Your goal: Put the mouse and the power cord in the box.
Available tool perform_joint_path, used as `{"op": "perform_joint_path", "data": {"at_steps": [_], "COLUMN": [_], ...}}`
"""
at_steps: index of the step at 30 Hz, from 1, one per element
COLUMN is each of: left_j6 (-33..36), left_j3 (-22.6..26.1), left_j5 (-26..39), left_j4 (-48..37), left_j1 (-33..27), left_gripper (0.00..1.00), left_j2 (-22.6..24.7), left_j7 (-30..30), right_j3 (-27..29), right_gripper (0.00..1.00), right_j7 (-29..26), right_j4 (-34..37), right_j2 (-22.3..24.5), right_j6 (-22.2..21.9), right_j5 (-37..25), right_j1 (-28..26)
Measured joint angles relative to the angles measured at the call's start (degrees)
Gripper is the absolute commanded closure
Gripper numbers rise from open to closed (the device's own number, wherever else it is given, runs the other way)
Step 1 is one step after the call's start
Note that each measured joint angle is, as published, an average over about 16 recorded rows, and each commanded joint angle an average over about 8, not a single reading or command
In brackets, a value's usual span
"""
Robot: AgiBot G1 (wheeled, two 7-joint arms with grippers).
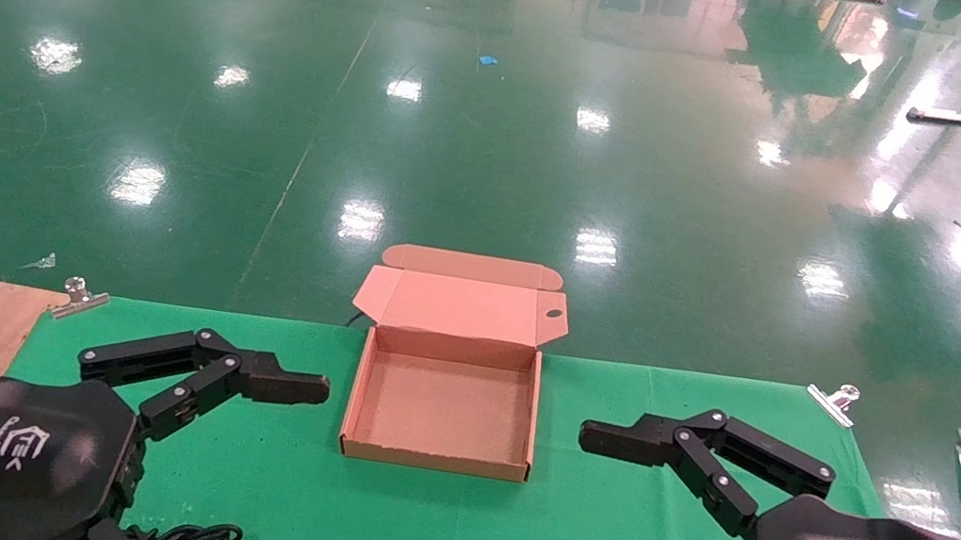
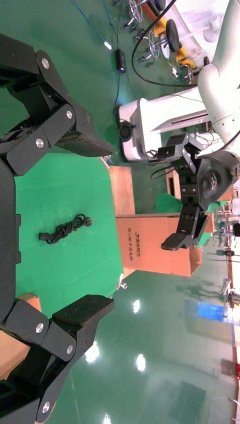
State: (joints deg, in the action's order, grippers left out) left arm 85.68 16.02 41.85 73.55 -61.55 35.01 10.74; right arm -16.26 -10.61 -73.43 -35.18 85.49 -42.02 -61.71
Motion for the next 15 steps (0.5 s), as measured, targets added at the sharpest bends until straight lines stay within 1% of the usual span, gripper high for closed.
{"op": "perform_joint_path", "data": {"at_steps": [15], "left_j6": [-0.02], "left_j3": [0.05], "left_j5": [0.02], "left_j4": [-0.06], "left_j1": [-0.03], "left_gripper": [0.0], "left_j2": [0.04], "left_j7": [-0.05], "right_j3": [0.01], "right_gripper": [0.0], "right_j7": [-0.01], "right_j4": [-0.01], "right_j2": [0.01], "right_j6": [0.01], "right_j5": [0.01], "right_j1": [0.01]}}
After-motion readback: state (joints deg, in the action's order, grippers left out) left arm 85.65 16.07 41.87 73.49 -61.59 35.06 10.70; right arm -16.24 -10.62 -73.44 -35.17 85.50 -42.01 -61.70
